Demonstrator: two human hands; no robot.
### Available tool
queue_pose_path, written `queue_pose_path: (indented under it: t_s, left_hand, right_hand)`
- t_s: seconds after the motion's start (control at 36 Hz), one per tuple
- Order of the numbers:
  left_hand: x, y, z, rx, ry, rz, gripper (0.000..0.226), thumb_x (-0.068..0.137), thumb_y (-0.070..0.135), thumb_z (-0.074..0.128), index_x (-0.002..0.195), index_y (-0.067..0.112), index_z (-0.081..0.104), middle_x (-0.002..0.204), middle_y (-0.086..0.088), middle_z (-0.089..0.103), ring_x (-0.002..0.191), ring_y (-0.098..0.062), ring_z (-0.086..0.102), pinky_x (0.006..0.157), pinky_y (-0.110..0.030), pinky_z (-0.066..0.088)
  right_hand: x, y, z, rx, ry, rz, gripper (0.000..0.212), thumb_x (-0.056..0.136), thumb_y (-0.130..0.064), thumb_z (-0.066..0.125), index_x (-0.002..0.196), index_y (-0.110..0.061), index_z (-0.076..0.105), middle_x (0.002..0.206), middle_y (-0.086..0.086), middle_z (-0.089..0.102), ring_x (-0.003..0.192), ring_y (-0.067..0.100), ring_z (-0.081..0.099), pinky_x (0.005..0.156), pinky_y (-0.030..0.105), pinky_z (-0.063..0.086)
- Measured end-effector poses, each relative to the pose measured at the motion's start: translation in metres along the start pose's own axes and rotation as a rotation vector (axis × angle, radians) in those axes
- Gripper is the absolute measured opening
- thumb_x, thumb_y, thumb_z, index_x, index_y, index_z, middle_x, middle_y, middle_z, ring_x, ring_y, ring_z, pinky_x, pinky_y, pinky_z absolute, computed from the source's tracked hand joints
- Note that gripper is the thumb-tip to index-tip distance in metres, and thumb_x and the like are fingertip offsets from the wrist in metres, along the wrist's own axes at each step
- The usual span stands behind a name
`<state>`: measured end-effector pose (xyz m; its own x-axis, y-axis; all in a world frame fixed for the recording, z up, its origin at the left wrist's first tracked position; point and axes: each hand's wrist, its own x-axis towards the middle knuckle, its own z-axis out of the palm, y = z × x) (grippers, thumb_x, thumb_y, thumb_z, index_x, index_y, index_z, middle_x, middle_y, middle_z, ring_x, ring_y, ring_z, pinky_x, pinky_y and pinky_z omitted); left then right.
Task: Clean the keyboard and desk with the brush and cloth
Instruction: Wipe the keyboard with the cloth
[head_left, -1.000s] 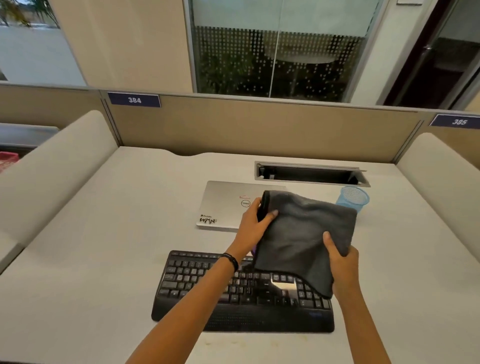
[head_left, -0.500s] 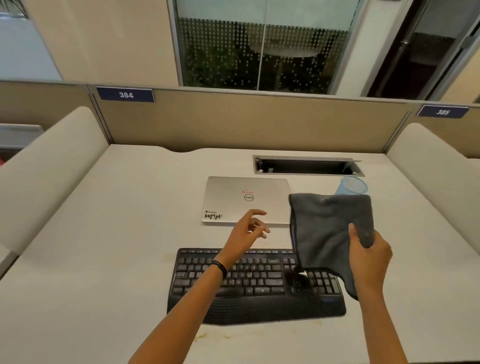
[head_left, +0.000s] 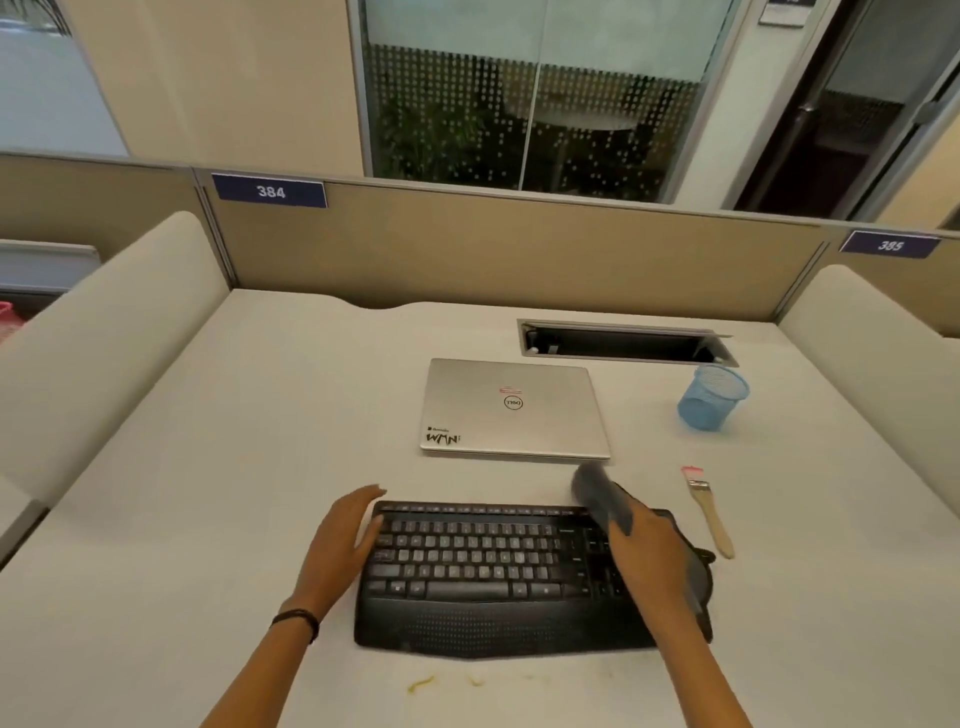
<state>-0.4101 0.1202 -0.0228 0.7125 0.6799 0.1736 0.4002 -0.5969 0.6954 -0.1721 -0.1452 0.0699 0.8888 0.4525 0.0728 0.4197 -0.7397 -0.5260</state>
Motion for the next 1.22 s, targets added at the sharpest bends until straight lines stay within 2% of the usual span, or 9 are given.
queue_pose_path:
  t_s: [0.06,0.11,0.17,0.22,0.33,0.67,0.83,1.06,1.22]
  left_hand:
    - [-0.014,-0.017,-0.003,0.036,-0.016,-0.012,0.040,0.097,0.033,0.048,0.135,0.025,0.042,0.143,0.004,0.043,0.131,-0.013,0.039,0.108,-0.029,0.027]
    - [-0.030,-0.032,-0.005,0.066,-0.036,-0.018,0.050,0.094,0.049,0.039,0.138,0.027,0.038,0.146,0.011,0.032,0.137,-0.011,0.029,0.111,-0.030,0.022]
    - [-0.042,-0.041,-0.005,0.078,-0.048,-0.030,0.064,0.087,0.064,0.028,0.141,0.029,0.034,0.149,0.015,0.023,0.139,-0.005,0.019,0.113,-0.028,0.016]
    - [-0.048,-0.046,-0.004,0.102,-0.056,-0.021,0.070,0.086,0.070,0.021,0.142,0.031,0.032,0.151,0.017,0.019,0.141,-0.001,0.011,0.115,-0.025,0.012]
    - [-0.045,-0.049,-0.004,0.154,-0.107,0.048,0.067,0.093,0.065,0.016,0.146,0.026,0.032,0.155,0.014,0.018,0.144,-0.004,0.006,0.116,-0.018,-0.001]
    - [-0.041,-0.052,0.000,0.210,-0.233,0.097,0.072,0.091,0.068,0.003,0.148,0.026,0.016,0.156,0.010,0.009,0.142,0.003,-0.007,0.115,-0.019,-0.008]
    - [-0.038,-0.053,0.000,0.223,-0.231,0.106,0.069,0.092,0.066,0.004,0.149,0.027,0.016,0.156,0.010,0.009,0.143,0.001,-0.004,0.115,-0.019,-0.007]
    - [-0.041,-0.052,0.000,0.218,-0.230,0.108,0.072,0.091,0.067,0.002,0.148,0.028,0.018,0.156,0.010,0.011,0.142,0.002,-0.003,0.115,-0.018,-0.007]
    - [-0.041,-0.051,0.000,0.218,-0.248,0.105,0.074,0.090,0.068,0.001,0.149,0.026,0.016,0.156,0.009,0.009,0.142,0.003,-0.004,0.116,-0.019,-0.007]
  right_hand:
    - [-0.006,-0.004,0.013,0.024,-0.028,-0.015,0.013,0.093,-0.017,0.047,0.086,-0.019,0.058,0.074,0.001,0.063,0.066,0.016,0.055,0.056,0.023,0.037]
    - [-0.008,-0.004,0.024,0.047,-0.056,0.001,0.014,0.092,-0.018,0.050,0.097,-0.015,0.062,0.090,0.006,0.068,0.080,0.019,0.061,0.079,0.032,0.046]
    - [-0.002,0.003,0.035,-0.028,-0.154,0.021,0.031,0.091,-0.024,0.052,0.121,-0.014,0.056,0.129,0.013,0.055,0.121,0.029,0.049,0.110,0.050,0.024]
    - [0.003,0.012,0.042,-0.149,-0.341,-0.008,0.052,0.092,-0.038,0.049,0.140,-0.022,0.036,0.153,0.011,0.020,0.142,0.028,0.014,0.111,0.057,0.004]
    - [0.006,0.028,0.050,-0.313,-0.442,-0.130,0.063,0.094,-0.049,0.040,0.147,-0.036,0.009,0.157,0.006,-0.005,0.144,0.026,-0.009,0.109,0.060,-0.003]
    - [0.016,0.021,0.053,-0.220,-0.260,0.231,0.051,0.098,-0.032,0.037,0.145,-0.019,0.026,0.156,0.015,0.004,0.143,0.032,-0.004,0.108,0.066,-0.001]
    - [-0.001,-0.011,0.077,-0.298,-0.287,0.061,0.059,0.094,-0.020,0.040,0.148,-0.023,0.014,0.156,0.012,-0.001,0.143,0.031,-0.006,0.109,0.063,0.003]
    - [-0.022,-0.025,0.090,-0.439,-0.498,-0.436,0.075,0.090,-0.009,0.043,0.148,-0.031,0.000,0.156,0.002,-0.014,0.143,0.023,-0.015,0.113,0.053,-0.006]
    - [-0.009,0.004,0.065,-0.463,-0.468,-0.432,0.082,0.087,0.000,0.046,0.147,-0.035,0.004,0.156,-0.006,-0.009,0.144,0.015,-0.010,0.114,0.052,-0.002]
